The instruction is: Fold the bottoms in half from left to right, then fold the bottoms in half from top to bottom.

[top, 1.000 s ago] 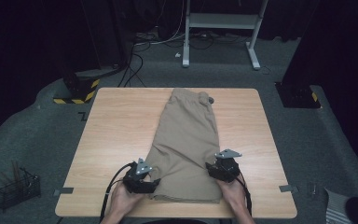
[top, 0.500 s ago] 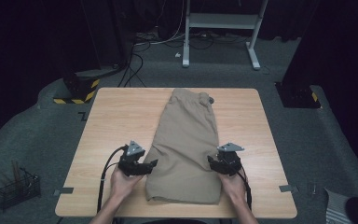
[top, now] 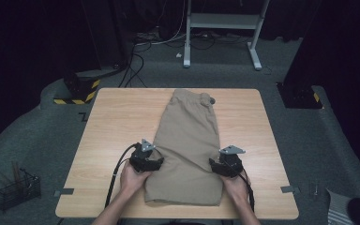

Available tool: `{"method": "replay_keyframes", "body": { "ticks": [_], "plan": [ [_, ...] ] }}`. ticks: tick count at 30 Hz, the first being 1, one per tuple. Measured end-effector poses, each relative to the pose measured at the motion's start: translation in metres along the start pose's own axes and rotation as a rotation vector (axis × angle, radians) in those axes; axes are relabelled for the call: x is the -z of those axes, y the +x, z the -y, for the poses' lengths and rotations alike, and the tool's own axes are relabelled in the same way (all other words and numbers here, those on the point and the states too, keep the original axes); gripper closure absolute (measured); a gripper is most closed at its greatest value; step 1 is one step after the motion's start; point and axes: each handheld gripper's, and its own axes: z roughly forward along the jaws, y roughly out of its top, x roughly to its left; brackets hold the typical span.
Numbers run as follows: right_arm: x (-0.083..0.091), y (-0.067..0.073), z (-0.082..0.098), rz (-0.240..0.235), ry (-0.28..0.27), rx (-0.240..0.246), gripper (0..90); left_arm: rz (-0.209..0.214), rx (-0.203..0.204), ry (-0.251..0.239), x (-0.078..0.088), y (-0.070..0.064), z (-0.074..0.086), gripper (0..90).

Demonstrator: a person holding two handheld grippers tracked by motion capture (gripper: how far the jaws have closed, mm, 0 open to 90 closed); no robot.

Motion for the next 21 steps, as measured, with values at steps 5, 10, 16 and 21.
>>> {"method": "replay_keyframes", "body": {
  "ticks": [5,10,16,21],
  "plan": [
    [0.003,0.0,0.002,0.006,0.009,-0.017,37.9,0.0,0.004,0.004,0.006,0.0,0.005,32.2],
    [0.011,-0.003,0.004,-0.02,0.045,-0.06,38.1,0.013,0.003,0.019,0.015,-0.002,0.012,32.2],
    [0.021,-0.002,0.005,-0.023,0.026,-0.072,39.1,0.005,0.084,-0.024,0.026,0.006,0.015,30.5],
    [0.014,-0.004,0.0,-0.006,0.031,-0.097,37.2,-0.01,0.152,-0.006,0.016,0.014,0.009,25.1]
  ]
}}
